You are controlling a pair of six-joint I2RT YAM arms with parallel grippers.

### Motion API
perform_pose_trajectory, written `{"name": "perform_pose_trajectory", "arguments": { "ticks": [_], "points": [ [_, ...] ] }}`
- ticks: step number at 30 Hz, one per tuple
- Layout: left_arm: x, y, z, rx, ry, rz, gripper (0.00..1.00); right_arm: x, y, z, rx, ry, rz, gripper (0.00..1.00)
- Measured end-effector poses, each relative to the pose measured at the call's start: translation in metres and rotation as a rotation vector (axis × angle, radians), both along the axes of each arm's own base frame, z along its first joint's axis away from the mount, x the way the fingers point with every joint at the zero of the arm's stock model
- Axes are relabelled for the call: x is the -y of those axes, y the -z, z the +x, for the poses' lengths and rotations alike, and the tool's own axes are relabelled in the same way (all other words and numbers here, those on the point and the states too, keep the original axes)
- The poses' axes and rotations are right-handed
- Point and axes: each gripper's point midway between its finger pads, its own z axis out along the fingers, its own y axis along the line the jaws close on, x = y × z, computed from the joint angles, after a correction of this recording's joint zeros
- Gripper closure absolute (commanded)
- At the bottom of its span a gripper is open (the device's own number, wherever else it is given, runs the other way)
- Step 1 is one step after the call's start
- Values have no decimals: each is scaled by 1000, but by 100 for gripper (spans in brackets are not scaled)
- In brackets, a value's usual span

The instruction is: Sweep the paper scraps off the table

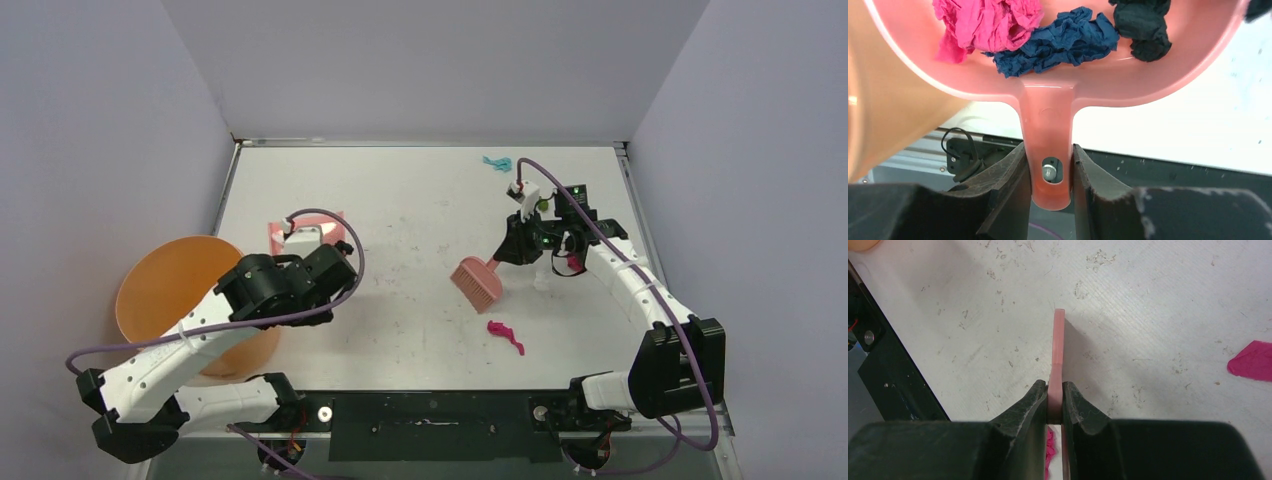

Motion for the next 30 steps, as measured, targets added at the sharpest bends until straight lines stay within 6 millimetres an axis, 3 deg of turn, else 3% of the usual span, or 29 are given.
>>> {"name": "perform_pose_trajectory", "arguments": {
  "ticks": [6, 12, 22, 30],
  "points": [
    [-21, -24, 33, 88, -129, -31, 100, 2, 2, -1, 4, 5, 2, 95],
    [-34, -42, 50, 173, -209, -96, 100, 2, 3, -4, 10, 2, 8, 95],
    [-41, -73, 50, 332, -296, -285, 100, 1, 5, -6, 5, -4, 15, 95],
    [-42, -85, 45, 437, -381, -472, 100, 2, 6, -7, 0, -3, 20, 95]
  ]
}}
